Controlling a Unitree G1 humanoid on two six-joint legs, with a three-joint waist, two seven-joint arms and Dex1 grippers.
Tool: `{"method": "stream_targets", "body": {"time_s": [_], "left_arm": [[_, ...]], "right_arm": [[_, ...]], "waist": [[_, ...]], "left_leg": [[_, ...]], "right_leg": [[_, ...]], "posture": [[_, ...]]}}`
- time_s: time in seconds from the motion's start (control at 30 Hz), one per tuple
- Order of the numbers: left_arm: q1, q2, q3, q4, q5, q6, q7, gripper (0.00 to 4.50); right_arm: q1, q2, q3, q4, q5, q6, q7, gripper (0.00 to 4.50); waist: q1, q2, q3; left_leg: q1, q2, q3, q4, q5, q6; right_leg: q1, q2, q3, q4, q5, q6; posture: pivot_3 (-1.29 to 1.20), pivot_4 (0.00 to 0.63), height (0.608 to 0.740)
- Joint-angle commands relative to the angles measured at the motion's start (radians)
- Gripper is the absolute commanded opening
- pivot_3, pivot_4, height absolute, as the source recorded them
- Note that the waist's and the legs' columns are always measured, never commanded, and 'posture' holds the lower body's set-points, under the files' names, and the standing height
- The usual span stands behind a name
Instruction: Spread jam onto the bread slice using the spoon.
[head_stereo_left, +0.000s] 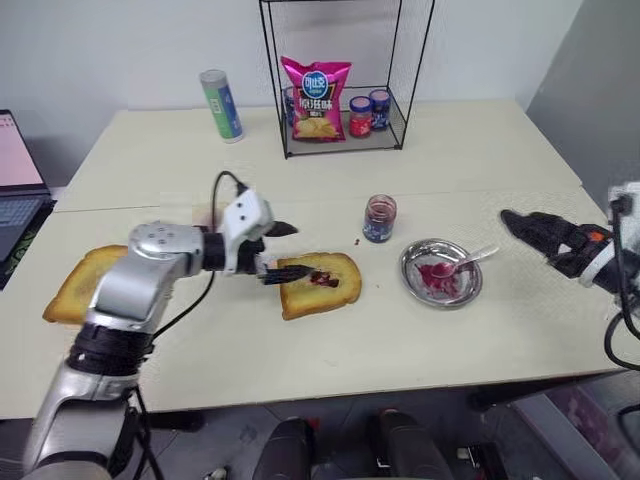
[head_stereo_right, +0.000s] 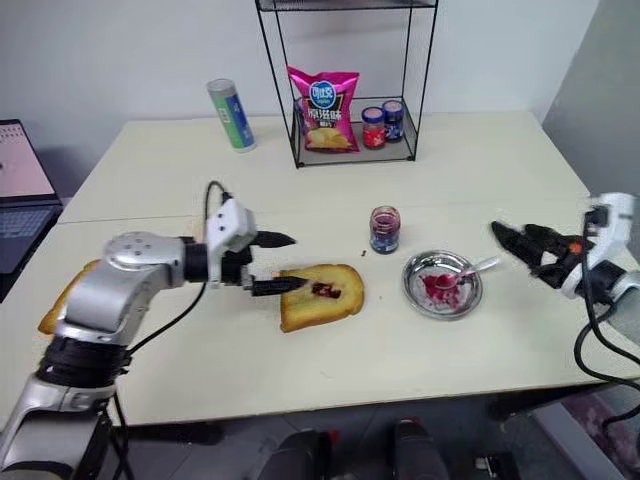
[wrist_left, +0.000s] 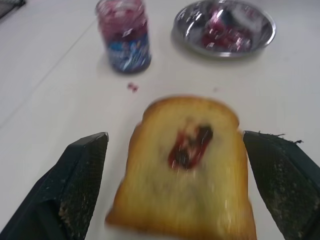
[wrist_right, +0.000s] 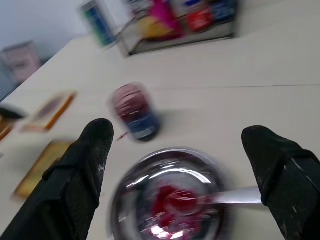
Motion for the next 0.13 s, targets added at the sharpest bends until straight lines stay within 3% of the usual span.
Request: {"method": "stream_targets", "body": {"time_s": [0.03, 0.13], "left_arm": [[0.118, 0.080, 0.132, -0.145, -0.073, 0.078, -0.007, 4.50], [0.180, 0.110, 0.162, -0.194, -0.097, 0.101, -0.005, 4.50]], "right_arm": [[0.072, -0.118, 0.078, -0.092, -0.109, -0.054, 0.225, 4.44], [0.074, -0.122, 0.092, -0.075, -0.141, -0.078, 0.268, 4.44]], "waist": [[0.005, -0.002, 0.000], [0.017, -0.002, 0.000]], "left_leg": [[-0.001, 0.000, 0.000, 0.000, 0.000, 0.000], [-0.001, -0.004, 0.001, 0.003, 0.000, -0.001]], "right_leg": [[0.000, 0.000, 0.000, -0.001, 0.000, 0.000], [0.001, -0.005, 0.000, -0.001, 0.001, 0.002]], "posture": [[0.00, 0.150, 0.740], [0.00, 0.150, 0.740]]}}
